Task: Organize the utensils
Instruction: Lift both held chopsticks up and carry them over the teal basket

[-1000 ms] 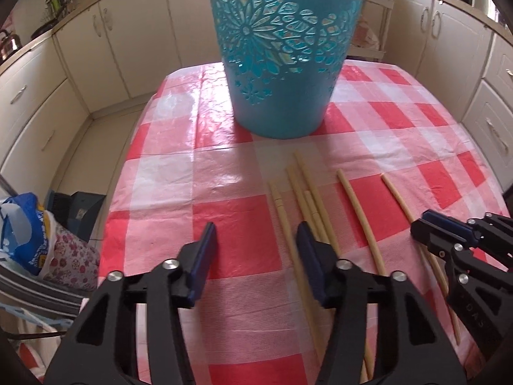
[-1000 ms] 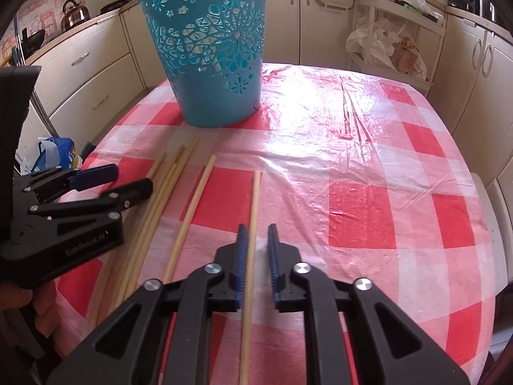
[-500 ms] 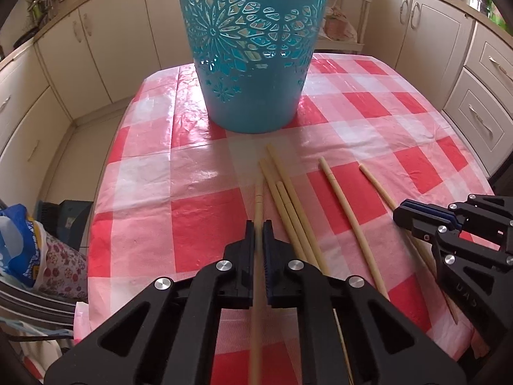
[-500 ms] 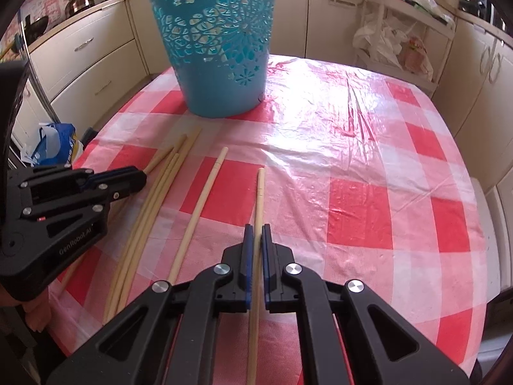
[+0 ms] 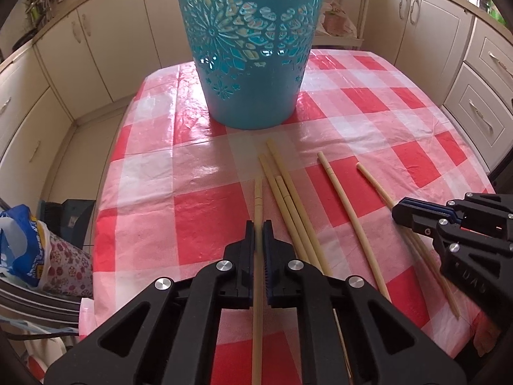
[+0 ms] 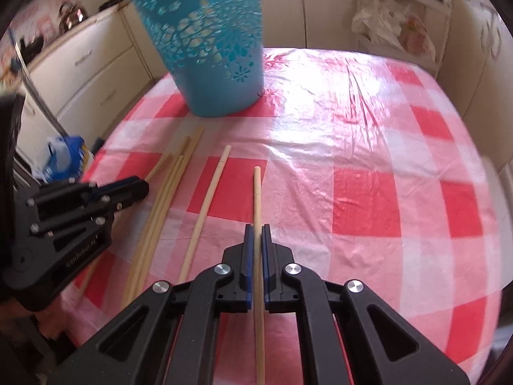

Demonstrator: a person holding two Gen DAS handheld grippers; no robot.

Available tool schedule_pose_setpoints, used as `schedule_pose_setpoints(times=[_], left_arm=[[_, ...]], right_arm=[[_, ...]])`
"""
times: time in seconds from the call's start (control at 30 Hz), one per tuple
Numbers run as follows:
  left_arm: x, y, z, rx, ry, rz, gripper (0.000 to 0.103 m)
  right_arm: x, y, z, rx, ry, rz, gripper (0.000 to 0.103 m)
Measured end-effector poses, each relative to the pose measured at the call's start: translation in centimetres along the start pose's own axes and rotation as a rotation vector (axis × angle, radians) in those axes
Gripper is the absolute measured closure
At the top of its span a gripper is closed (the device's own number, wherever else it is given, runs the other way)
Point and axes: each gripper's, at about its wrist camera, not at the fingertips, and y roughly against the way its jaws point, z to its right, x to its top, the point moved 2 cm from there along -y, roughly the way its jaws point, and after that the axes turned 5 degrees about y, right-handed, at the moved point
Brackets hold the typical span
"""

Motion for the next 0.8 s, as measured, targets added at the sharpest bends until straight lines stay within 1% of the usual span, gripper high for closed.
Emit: schedule_pose_setpoints(times=[0.07,0.17,0.3,0.43,0.6,0.8], left_arm=[[-0.2,0.9,-0.4,0.004,0.017,0.021,0.098],[-0.3,2.4,-0.8,0.0,0.047,0.055,0.098],[-0.5,4.5,-1.1,-0.009,0.071,0.104,0.098],[-0.7,6.5,-1.0,-0.014,0.078,0.15,0.098],[-0.7,8.7,-1.0,-0.027,0.093,0.206,0.098],[-0.1,10.7,-0.9,-0.041,0.105,0.275,0.098]], right_arm=[[-0.3,0.7,0.4,0.034,-0.056,0.023,0.097],[-0.8,1.8,0.9,0.107,-0.142,0.062,0.097],[-1.1,3.5,0.2,0.18,-0.187,0.12,0.097],[-1.1,5.3,-0.8,0.213,-0.19,0.166,0.097],[-0.6,7.2,-1.3,0.231,-0.191,0.22,0.097],[0.2,8.8,-1.6,0.23,-0.193,0.272,0.097]])
